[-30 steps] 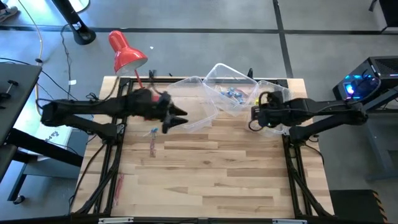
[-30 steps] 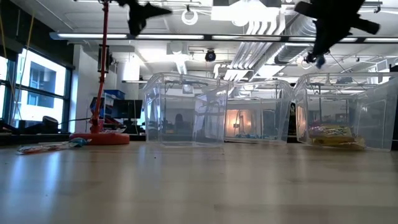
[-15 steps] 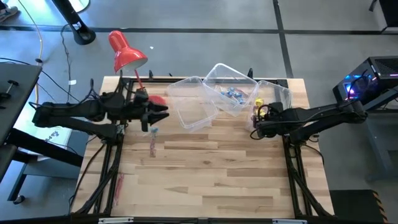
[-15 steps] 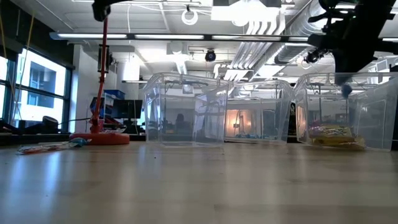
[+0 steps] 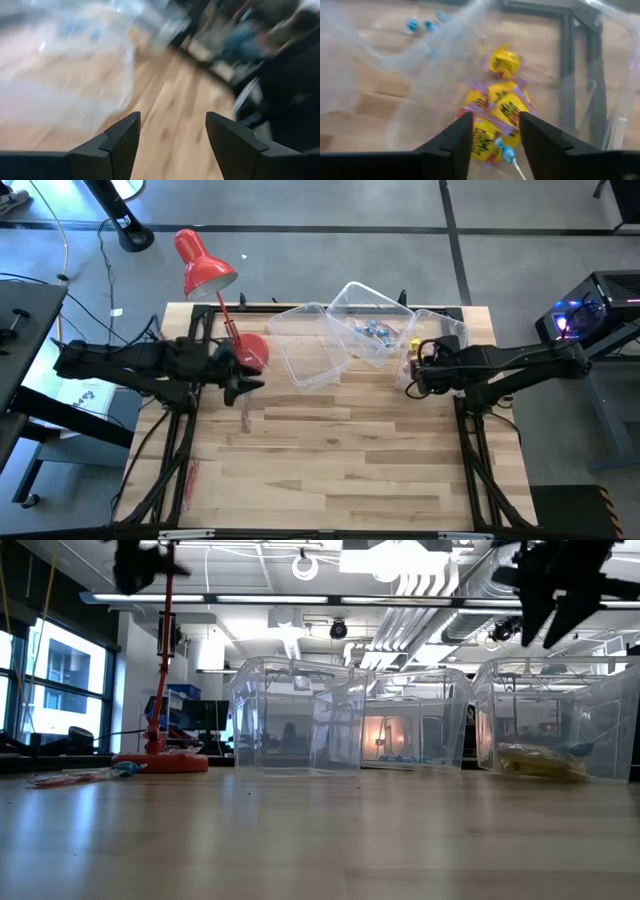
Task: Sort candy
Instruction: Put the blue candy into the center transparent bin
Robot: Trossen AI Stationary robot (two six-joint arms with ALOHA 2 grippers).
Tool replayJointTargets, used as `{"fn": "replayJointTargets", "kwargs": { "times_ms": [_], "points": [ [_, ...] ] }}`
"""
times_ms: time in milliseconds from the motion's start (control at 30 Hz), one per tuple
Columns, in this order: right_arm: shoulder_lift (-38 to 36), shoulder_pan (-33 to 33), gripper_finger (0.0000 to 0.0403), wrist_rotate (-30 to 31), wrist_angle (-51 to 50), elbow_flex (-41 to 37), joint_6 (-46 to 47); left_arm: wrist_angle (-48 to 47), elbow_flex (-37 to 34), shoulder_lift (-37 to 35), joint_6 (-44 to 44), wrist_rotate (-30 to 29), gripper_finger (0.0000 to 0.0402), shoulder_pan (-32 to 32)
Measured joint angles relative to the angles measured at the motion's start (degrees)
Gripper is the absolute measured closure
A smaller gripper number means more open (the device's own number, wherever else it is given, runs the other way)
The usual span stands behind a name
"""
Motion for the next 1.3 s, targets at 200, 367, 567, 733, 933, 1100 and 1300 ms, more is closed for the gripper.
{"fn": "replayJointTargets", "kwargs": {
  "times_ms": [200,367,567,733,933,1100,1300],
  "points": [
    [0.0,-0.01,0.0206,2.74,4.38,6.24,-4.3,-24.32,0.0,7.45,-9.78,-4.56,0.0183,-5.06],
    [-0.02,-0.01,0.0202,8.73,14.66,8.33,-11.72,-34.06,-0.02,15.78,-20.55,-10.76,0.0183,-5.74],
    [-0.02,-2.0,0.0201,10.4,28.84,8.33,-22.76,-33.75,-0.02,27.71,-12.89,-5.27,0.0183,3.32],
    [-0.02,-4.41,0.0201,7.86,34.04,8.33,-27.97,-31.59,-0.02,37.29,0.45,1.3,0.0184,13.11],
    [-0.01,-6.28,0.0201,4.11,35.52,8.33,-29.62,-28.14,-0.02,43.55,10.22,1.97,0.0184,19.26],
    [0.0,-6.29,0.0201,2.96,35.52,8.33,-30.29,-21.15,0.01,48.23,16.03,5.73,0.0191,21.9],
    [0.0,-6.22,0.0201,0.56,35.41,8.33,-31.12,-20.55,0.33,51.48,20.42,11.71,0.0301,23.78]
  ]
}}
